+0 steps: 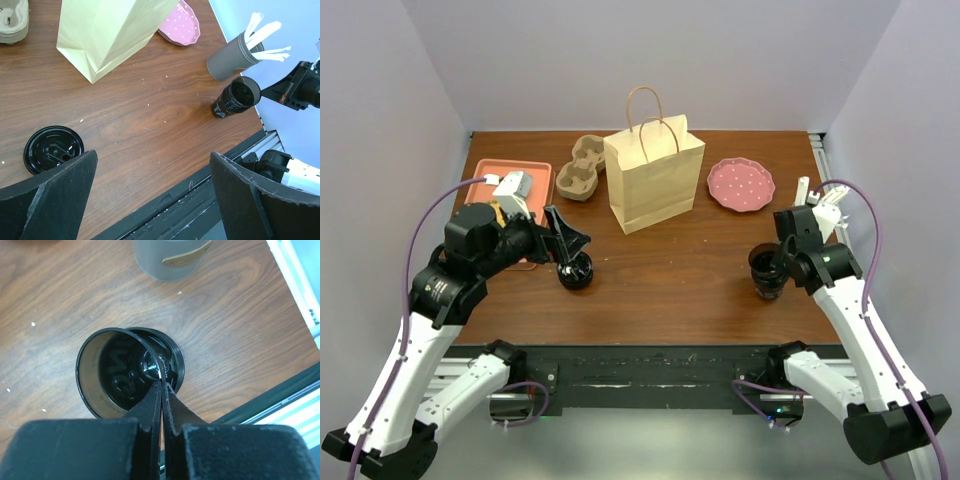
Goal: Pack the takeout coffee
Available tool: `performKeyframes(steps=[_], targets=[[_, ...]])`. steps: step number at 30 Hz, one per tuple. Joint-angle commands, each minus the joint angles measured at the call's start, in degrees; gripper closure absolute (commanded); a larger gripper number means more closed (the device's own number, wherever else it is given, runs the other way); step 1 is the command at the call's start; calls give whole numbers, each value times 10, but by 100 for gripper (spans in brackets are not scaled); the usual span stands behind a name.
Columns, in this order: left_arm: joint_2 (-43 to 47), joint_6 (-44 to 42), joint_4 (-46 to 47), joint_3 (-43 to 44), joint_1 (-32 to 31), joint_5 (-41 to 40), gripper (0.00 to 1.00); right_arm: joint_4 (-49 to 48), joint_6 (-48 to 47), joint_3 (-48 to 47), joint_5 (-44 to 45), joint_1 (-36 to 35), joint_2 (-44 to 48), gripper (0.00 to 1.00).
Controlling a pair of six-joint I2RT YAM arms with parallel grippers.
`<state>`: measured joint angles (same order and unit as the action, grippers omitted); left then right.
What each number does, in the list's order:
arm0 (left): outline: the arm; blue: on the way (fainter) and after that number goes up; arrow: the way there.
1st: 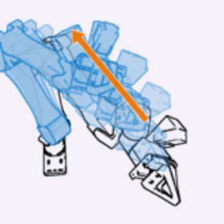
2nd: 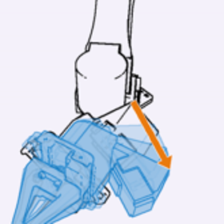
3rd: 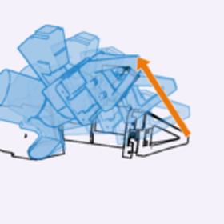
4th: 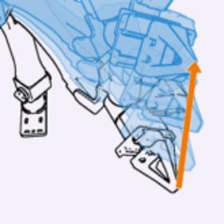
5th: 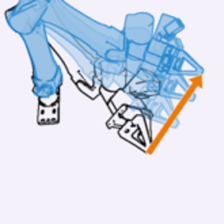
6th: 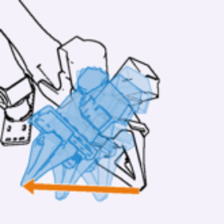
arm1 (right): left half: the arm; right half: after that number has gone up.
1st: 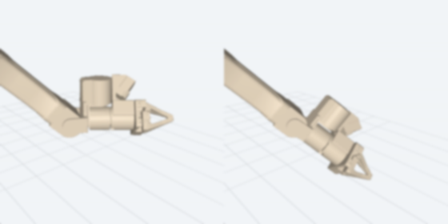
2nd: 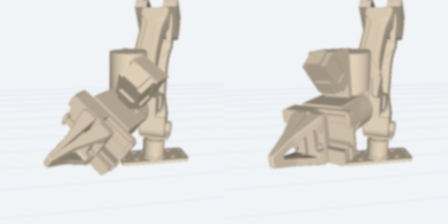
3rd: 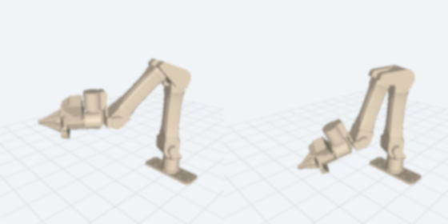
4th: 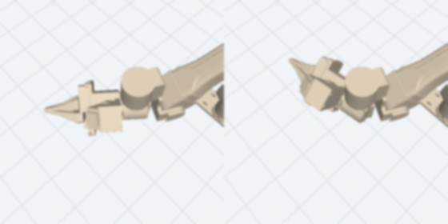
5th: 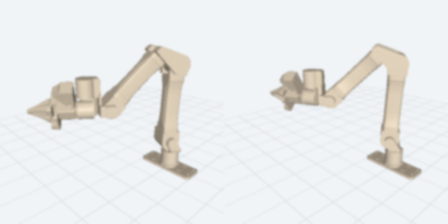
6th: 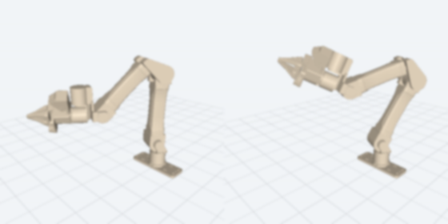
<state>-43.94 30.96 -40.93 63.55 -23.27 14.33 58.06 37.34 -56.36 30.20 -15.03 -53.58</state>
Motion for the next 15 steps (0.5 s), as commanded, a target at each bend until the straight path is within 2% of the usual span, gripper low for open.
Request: performKeyframes(steps=[1, 15], targets=[[8, 1, 7, 11, 2, 0, 0, 10, 23, -42, 40, 2, 16, 100], [4, 1, 11, 11, 2, -1, 0, 57, 38, -132, 34, 2, 10, 100]])
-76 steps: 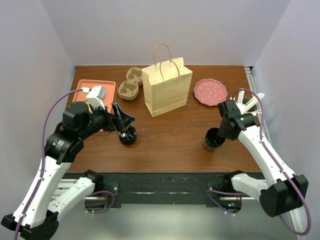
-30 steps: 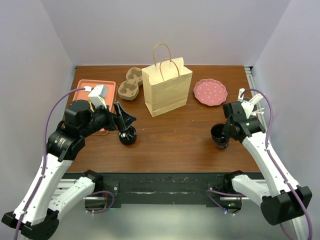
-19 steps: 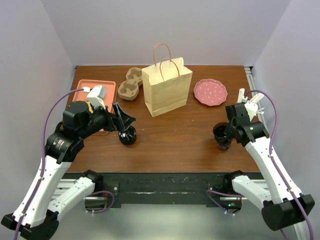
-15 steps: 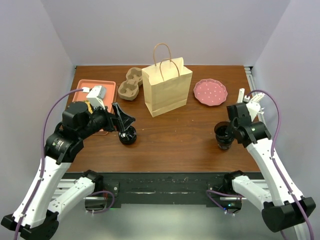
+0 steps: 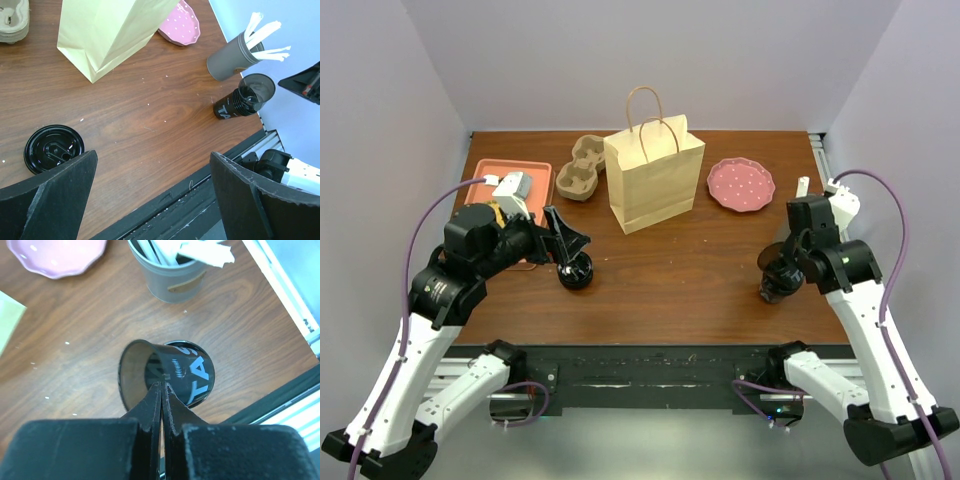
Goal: Pack the takeout coffee
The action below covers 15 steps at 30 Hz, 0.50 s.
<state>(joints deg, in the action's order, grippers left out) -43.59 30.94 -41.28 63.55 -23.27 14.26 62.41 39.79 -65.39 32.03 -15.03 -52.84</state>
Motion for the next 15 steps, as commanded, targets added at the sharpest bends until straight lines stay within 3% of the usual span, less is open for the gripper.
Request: performKeyframes(steps=[1, 8, 9, 12, 15], targets=[[1, 2, 15, 11, 2, 0, 0, 15, 13, -49, 14, 3, 2, 100], [4, 1, 14, 5, 2, -2, 0, 24, 23, -46, 14, 2, 2, 100], [5, 1, 13, 5, 2, -1, 0, 31, 26, -44, 17, 2, 1, 95], [6, 1, 12, 5, 2, -1, 0, 43, 25, -37, 22, 1, -4, 65], [6, 1, 10, 5, 2, -1, 0, 63, 27, -40, 44, 2, -19, 61]])
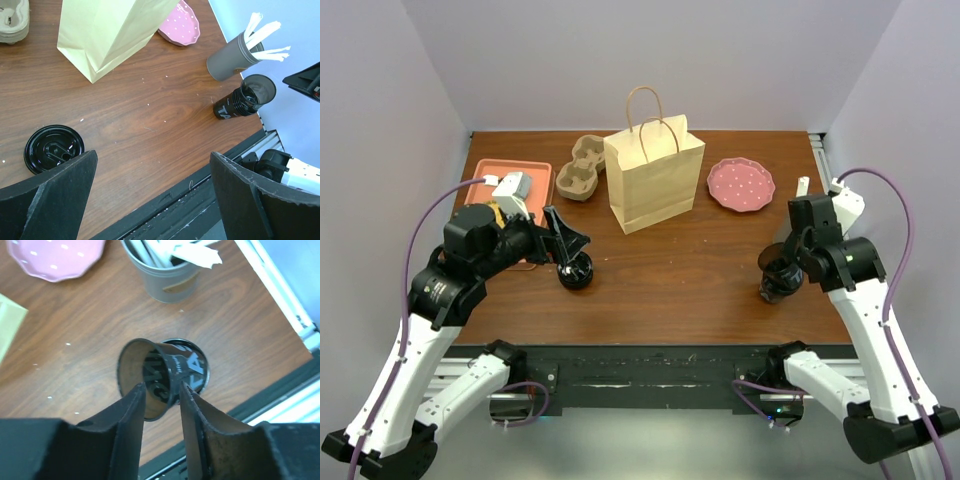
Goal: Pack the takeout coffee
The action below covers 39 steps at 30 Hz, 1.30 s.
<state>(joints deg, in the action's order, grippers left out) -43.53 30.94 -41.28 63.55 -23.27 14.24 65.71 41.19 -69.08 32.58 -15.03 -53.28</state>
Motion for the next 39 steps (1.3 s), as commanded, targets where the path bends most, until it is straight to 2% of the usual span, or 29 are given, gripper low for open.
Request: performKeyframes(steps=[1, 4, 12, 24, 29, 32, 39], targets=[[7, 1, 10, 5, 2, -1, 0, 36, 13, -4, 37, 2, -23, 58], [7, 2, 11, 3, 2, 0, 0, 28, 1, 4, 20, 2, -31, 52], [13, 2, 3, 6, 2, -4, 0, 20, -6, 30, 20, 2, -45, 53], [15, 2, -2, 8, 2, -13, 0, 6, -18, 51, 28, 2, -60, 67], [19, 3, -6, 7, 2, -21, 0, 1, -24, 45, 27, 2, -62, 85], [19, 2, -6, 7, 2, -22, 0, 10, -27, 21, 28, 2, -64, 92], [18, 4, -3, 4, 2, -24, 0, 35, -24, -6, 21, 3, -51, 99]])
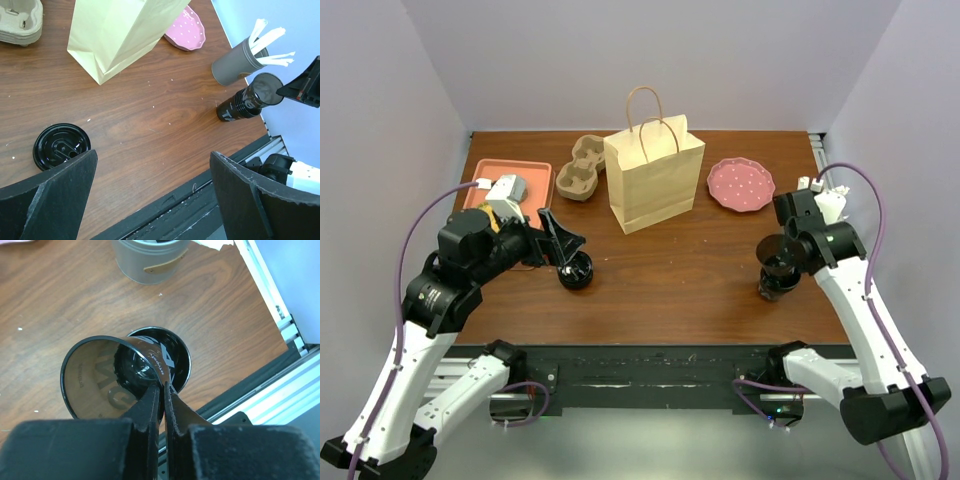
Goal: Pack the takeout coffee
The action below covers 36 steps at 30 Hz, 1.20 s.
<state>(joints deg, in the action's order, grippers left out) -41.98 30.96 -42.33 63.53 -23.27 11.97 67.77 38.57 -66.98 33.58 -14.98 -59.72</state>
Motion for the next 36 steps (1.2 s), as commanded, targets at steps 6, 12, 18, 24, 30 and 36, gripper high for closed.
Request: performKeyframes(steps=[6, 12, 18, 24, 30, 36], targets=[[2, 3, 7, 5, 2, -2, 0, 38, -4, -90, 6, 1, 19, 100], [-6, 3, -6, 6, 2, -11, 0, -89, -42, -117, -154, 1, 57, 100], [-39, 3, -56, -27, 2, -26, 2, -231, -26, -7, -334, -4, 56, 100], [-75, -24, -90, -66, 2, -90, 6, -381, -18, 120, -358, -56, 58, 100], [-90, -28, -90, -82, 2, -138, 8, -444, 10, 166, -312, -147, 1, 100], [-89, -41, -58, -90, 2, -157, 10, -505, 43, 203, -287, -192, -54, 99]])
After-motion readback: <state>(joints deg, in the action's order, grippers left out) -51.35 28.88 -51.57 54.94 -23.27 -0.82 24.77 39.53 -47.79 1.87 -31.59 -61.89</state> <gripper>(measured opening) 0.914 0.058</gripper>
